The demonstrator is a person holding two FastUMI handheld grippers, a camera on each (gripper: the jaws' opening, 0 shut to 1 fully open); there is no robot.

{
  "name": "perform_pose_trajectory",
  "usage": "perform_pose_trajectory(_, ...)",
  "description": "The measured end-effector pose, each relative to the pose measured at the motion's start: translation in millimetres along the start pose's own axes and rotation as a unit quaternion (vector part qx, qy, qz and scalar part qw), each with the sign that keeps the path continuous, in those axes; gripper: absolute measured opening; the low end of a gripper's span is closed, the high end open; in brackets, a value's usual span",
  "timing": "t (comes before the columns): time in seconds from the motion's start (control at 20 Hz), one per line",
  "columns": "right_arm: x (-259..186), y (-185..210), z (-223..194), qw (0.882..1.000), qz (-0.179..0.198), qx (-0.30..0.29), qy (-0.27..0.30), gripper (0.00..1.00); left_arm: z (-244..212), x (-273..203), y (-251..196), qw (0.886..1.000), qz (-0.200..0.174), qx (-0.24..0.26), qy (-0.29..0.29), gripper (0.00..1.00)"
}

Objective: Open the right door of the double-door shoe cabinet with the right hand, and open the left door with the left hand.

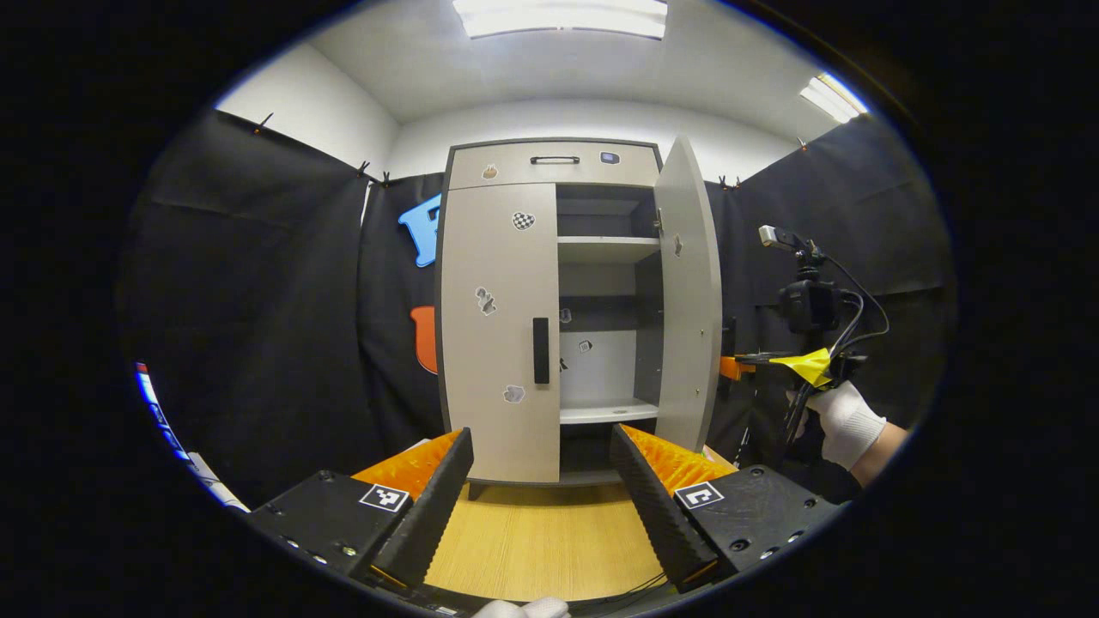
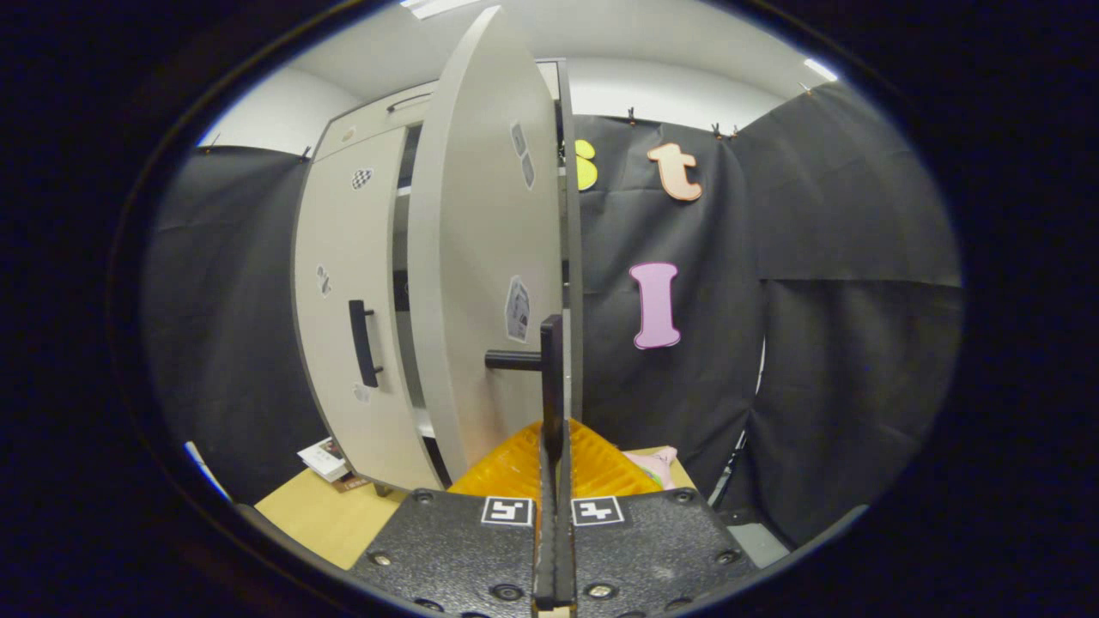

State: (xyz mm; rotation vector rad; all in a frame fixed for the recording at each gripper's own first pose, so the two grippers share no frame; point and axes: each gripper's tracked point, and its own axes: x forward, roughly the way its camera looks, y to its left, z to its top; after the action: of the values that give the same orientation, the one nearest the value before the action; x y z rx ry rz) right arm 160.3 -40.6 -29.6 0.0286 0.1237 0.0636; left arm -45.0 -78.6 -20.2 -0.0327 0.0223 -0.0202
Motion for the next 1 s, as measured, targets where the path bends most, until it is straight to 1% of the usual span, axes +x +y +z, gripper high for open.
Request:
perform_pose_trajectory(0.15, 0.0, -28.2, 2.6, 1.000, -0.013, 0.005, 0.001, 0.03, 1.6, 0.3, -8.1, 1.000, 0.003, 0.001, 0.000, 0.96)
perform_pose_trajectory(0.2, -2.1, -34.6, 4.1, 1.000, -0.007, 0.015, 0.001, 0.03, 1.8, 1.0, -11.4, 1.000, 0.004, 0.001, 0.001, 0.96)
perform_pose_trajectory(0.25, -4.5, -32.9, 5.3, 1.000, 0.004, 0.019, 0.002, 0.03, 2.0, 2.1, -13.7, 1.000, 0.004, 0.001, 0.001, 0.96)
perform_pose_trajectory(0.35, -1.6, -36.0, 7.7, 1.000, 0.004, -0.002, -0.006, 0.04, 2.4, 3.8, -18.4, 1.000, 0.006, 0.004, 0.002, 0.96)
perform_pose_trajectory(0.4, -3.7, -37.4, 8.6, 1.000, 0.005, -0.003, -0.005, 0.04, 2.1, 4.2, -19.7, 1.000, 0.008, 0.005, 0.002, 0.96)
perform_pose_trajectory(0.45, -4.9, -37.7, 9.4, 1.000, 0.008, 0.004, -0.004, 0.02, 3.3, 4.2, -21.3, 1.000, 0.009, 0.005, 0.002, 0.96)
perform_pose_trajectory(0.5, -4.6, -35.5, 7.8, 1.000, 0.014, 0.009, -0.003, 0.04, 3.0, 3.2, -22.5, 1.000, 0.010, 0.006, 0.002, 0.96)
perform_pose_trajectory(0.6, -5.0, -36.4, 8.0, 1.000, 0.016, 0.009, -0.001, 0.04, 3.4, 1.7, -22.9, 1.000, 0.015, 0.010, 0.003, 0.96)
perform_pose_trajectory(0.7, -4.9, -38.8, 8.8, 1.000, 0.008, 0.001, -0.003, 0.03, 1.9, -0.1, -20.0, 1.000, 0.018, 0.012, 0.004, 0.96)
perform_pose_trajectory(1.0, -17.1, -37.6, 12.9, 1.000, 0.001, -0.004, -0.007, 0.04, 0.7, -1.4, -10.6, 1.000, 0.019, 0.010, 0.006, 0.96)
